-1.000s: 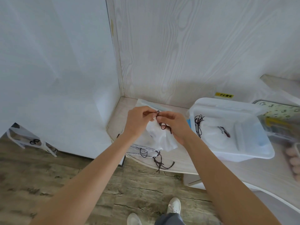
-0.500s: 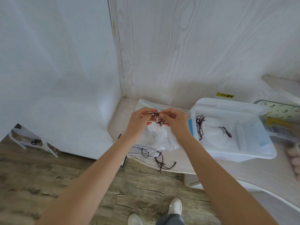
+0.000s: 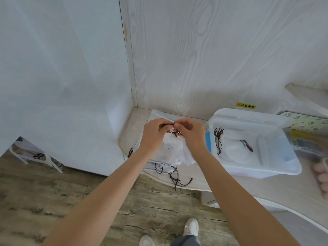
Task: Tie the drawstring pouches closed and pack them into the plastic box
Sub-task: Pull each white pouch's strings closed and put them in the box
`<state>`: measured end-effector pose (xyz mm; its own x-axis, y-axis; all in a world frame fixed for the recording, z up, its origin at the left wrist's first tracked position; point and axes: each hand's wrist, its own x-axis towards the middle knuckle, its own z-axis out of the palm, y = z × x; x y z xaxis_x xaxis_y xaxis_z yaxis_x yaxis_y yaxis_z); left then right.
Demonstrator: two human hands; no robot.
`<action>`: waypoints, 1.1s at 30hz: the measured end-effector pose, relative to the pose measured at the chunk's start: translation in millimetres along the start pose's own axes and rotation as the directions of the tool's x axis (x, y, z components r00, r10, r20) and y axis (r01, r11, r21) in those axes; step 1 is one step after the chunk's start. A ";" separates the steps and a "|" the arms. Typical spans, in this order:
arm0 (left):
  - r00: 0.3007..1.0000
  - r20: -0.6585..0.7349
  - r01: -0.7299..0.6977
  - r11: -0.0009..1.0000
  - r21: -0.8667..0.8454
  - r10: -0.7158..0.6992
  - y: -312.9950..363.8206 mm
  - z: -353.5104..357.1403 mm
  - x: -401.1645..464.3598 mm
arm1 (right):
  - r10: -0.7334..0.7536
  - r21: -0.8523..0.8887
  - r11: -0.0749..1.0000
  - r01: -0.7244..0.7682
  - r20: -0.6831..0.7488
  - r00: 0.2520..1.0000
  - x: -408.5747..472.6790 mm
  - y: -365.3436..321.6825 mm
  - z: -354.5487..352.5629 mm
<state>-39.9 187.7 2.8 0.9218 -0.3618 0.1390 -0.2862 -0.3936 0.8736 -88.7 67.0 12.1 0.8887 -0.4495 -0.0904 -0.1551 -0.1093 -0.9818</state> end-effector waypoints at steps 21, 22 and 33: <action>0.884 0.208 0.464 0.729 -0.503 -0.419 -2.5 -1.6 7.5 | -0.245 -0.492 0.853 0.174 -0.084 0.966 -14.0 19.0 23.8; 0.884 0.218 0.464 0.712 -0.527 -0.414 -1.8 -2.4 6.8 | -0.243 -0.498 0.849 0.174 -0.076 0.967 -13.9 20.2 24.9; 0.820 0.310 0.552 0.519 -0.652 -0.482 1.2 -7.0 4.2 | -0.170 -0.380 0.920 0.097 -0.161 0.972 -11.2 17.5 23.7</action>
<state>-34.5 191.6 7.8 0.8122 -0.3691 -0.4517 0.5308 0.1467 0.8347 -91.2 91.1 -8.0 0.8207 -0.5615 0.1055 -0.2202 -0.4812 -0.8485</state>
